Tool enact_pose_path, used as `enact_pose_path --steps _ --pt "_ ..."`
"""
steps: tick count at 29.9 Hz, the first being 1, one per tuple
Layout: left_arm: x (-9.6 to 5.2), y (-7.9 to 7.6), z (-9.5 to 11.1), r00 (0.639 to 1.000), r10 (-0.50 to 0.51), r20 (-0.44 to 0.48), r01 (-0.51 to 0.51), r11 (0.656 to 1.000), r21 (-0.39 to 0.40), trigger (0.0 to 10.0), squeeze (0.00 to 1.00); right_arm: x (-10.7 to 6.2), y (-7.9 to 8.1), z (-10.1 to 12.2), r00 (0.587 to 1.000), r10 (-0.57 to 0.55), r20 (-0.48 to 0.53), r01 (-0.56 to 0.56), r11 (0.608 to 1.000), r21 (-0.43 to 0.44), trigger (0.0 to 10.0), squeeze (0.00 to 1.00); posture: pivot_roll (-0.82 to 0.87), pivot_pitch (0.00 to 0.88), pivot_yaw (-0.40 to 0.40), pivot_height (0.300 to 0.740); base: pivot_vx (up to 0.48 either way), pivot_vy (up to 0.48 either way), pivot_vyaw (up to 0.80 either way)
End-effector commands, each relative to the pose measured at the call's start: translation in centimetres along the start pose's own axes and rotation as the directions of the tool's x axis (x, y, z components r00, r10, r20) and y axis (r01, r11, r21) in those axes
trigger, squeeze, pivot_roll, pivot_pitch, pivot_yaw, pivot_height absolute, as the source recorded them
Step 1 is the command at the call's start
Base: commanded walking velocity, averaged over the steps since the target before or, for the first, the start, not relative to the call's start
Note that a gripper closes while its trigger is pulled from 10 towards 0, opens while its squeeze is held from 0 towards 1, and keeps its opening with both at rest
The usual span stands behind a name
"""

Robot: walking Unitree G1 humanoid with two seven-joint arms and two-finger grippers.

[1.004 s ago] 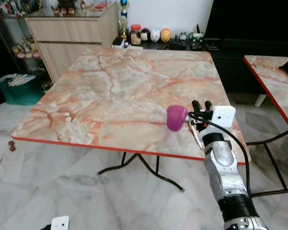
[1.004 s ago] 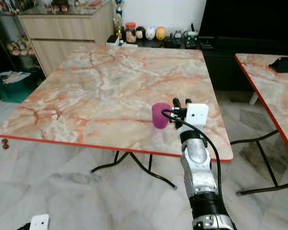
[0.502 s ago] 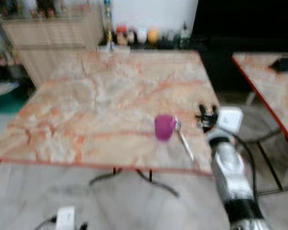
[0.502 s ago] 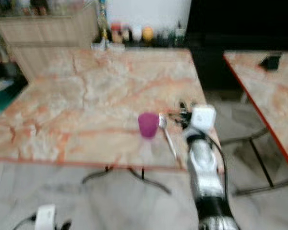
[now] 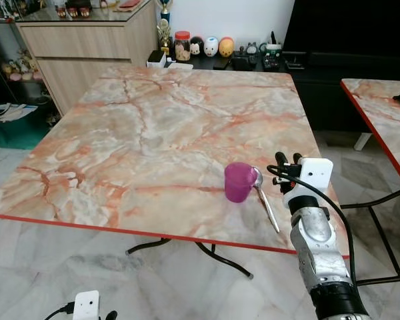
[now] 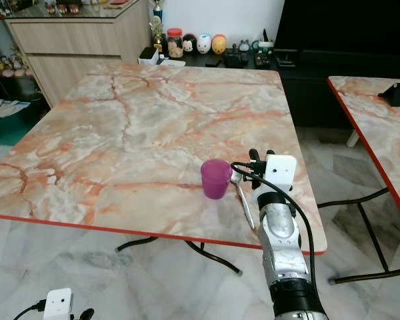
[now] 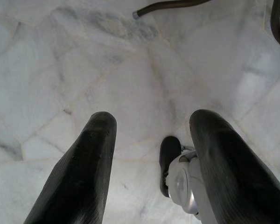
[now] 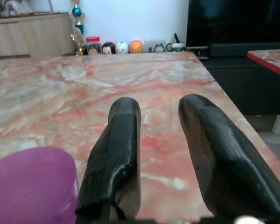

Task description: Setting the table

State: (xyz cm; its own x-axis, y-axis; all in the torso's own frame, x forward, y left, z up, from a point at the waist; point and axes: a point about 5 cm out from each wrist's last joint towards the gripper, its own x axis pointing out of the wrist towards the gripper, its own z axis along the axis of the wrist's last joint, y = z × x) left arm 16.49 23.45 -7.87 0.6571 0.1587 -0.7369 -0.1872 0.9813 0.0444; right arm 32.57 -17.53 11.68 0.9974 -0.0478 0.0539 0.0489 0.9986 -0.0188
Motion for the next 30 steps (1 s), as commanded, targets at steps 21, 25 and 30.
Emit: enact_pose_path --steps 21,25,30 --pt "-0.2 0.0 -0.9 0.999 -0.010 -0.040 0.010 1.000 -0.004 10.0 0.00 0.3 1.4 -3.3 0.939 0.103 -0.329 -0.128 0.990 -0.055 10.0 0.06 -0.06 0.000 0.002 0.720 0.000 0.000 0.00" --pt "-0.2 0.0 -0.8 0.999 -0.019 -0.037 0.019 1.000 -0.004 10.0 0.00 0.4 1.7 -3.5 0.925 0.107 -0.363 -0.138 0.989 -0.060 10.0 0.00 -0.06 0.000 0.002 0.720 0.000 0.000 0.00" --pt "-0.2 -0.1 -0.8 0.999 -0.027 -0.036 0.027 1.000 -0.004 10.0 0.00 0.4 1.6 -3.8 0.914 0.094 -0.395 -0.133 0.989 -0.072 10.0 0.00 -0.06 0.000 0.003 0.720 0.000 0.000 0.00"
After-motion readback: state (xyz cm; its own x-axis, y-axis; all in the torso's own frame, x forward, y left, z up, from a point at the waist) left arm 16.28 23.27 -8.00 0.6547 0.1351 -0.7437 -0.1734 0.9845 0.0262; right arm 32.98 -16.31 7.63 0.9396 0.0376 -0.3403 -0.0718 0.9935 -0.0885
